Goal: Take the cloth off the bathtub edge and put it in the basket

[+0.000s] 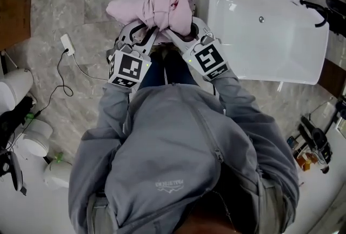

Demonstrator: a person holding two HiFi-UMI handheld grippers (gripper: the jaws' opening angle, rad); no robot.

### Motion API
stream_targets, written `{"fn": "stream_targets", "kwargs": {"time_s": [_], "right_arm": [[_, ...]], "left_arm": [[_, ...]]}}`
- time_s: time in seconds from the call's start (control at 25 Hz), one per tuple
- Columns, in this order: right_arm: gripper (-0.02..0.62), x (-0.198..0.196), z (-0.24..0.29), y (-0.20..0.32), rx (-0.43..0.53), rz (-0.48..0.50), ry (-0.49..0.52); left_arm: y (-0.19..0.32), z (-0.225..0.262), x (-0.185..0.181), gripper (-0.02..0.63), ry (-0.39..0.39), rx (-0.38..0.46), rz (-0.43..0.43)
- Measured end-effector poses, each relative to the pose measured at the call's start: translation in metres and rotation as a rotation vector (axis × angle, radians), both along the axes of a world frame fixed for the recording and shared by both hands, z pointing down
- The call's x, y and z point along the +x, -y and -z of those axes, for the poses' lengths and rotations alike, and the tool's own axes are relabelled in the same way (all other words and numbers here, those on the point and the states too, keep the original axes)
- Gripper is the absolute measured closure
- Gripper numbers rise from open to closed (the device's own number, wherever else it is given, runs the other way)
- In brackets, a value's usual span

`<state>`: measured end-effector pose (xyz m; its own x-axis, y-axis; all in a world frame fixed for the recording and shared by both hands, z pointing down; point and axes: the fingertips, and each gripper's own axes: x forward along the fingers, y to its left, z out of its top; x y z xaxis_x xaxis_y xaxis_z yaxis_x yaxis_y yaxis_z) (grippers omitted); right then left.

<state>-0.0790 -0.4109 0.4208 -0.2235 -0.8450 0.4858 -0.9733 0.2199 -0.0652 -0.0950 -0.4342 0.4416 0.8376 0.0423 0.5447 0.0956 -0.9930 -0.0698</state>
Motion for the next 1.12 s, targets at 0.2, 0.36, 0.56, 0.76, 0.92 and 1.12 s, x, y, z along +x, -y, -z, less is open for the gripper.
{"fn": "stream_targets", "kwargs": {"time_s": [0.2,0.36,0.56,0.76,0.92,1.12], "right_arm": [[0.491,0.015,-0.047,0.013,-0.07,0.001,0.021],[0.491,0.023,-0.087,0.017,-0.137,-0.002,0.036],[0.491,0.032,-0.136,0.018,-0.222,-0.013,0.062],[0.491,0.036,-0.177,0.016,-0.322,-0.017,0.085],[0.491,0.04,-0.21,0.012,-0.379,-0.019,0.079],[0.479,0.041,-0.255,-0.003,-0.538,-0.03,0.163]], "left_arm": [[0.013,-0.047,0.013,0.528,0.05,-0.032,-0.003],[0.016,-0.086,0.017,0.528,0.106,-0.075,-0.001],[0.017,-0.133,0.022,0.528,0.175,-0.114,-0.003],[0.015,-0.173,0.025,0.528,0.256,-0.149,-0.01],[0.016,-0.2,0.022,0.528,0.319,-0.19,0.012],[0.007,-0.243,0.009,0.517,0.478,-0.211,0.025]]}}
